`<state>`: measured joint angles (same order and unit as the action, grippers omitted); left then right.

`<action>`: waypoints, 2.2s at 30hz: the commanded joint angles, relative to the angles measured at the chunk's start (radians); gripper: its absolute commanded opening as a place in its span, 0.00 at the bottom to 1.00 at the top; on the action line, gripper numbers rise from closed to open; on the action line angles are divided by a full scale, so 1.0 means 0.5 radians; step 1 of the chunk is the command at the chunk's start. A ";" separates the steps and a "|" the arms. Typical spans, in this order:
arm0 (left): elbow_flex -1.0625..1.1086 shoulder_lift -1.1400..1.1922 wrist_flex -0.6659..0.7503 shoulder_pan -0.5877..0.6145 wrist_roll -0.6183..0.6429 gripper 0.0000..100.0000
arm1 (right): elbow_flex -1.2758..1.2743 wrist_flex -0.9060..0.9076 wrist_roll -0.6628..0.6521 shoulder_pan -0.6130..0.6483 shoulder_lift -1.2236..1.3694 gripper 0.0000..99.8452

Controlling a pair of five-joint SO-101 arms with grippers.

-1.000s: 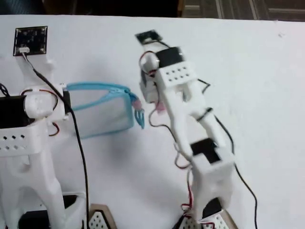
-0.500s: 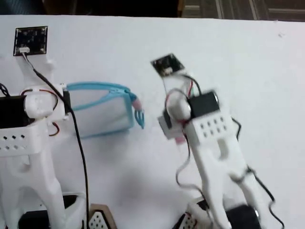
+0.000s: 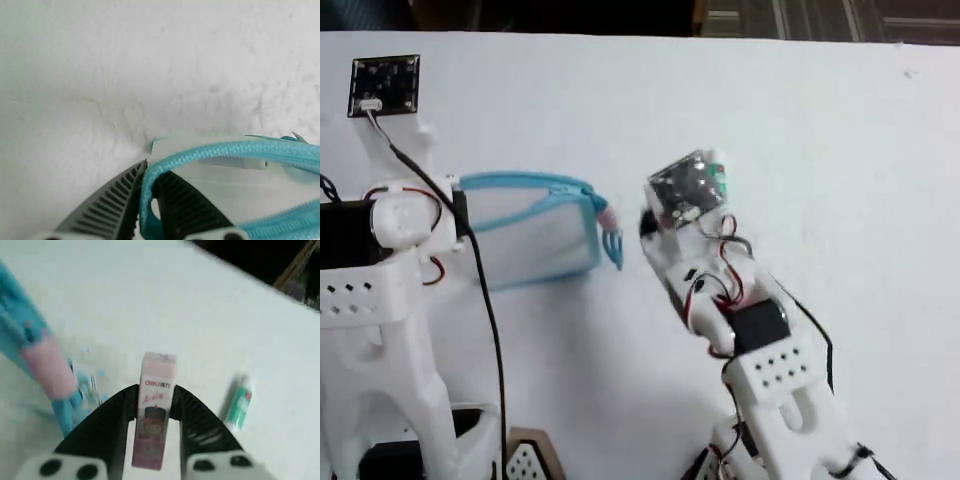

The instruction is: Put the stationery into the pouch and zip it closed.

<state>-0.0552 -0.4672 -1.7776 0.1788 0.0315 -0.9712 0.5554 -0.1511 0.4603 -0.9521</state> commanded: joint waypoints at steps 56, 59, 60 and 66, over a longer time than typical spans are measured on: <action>-0.006 0.032 0.000 -0.008 0.003 0.02 | 1.194 0.358 0.405 -0.293 0.796 0.21; -0.006 0.032 0.000 -0.011 0.003 0.02 | 1.464 0.680 0.258 -0.388 1.186 0.21; -0.006 0.032 0.000 -0.011 0.003 0.02 | 1.556 0.772 0.224 -0.407 1.315 0.21; -0.006 0.032 0.000 -0.005 0.003 0.02 | 2.087 1.128 0.209 -0.496 2.067 0.21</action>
<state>-0.0552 -0.4672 -1.7776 0.1788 0.0315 -0.0675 1.0694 -0.0361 0.2363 -0.0606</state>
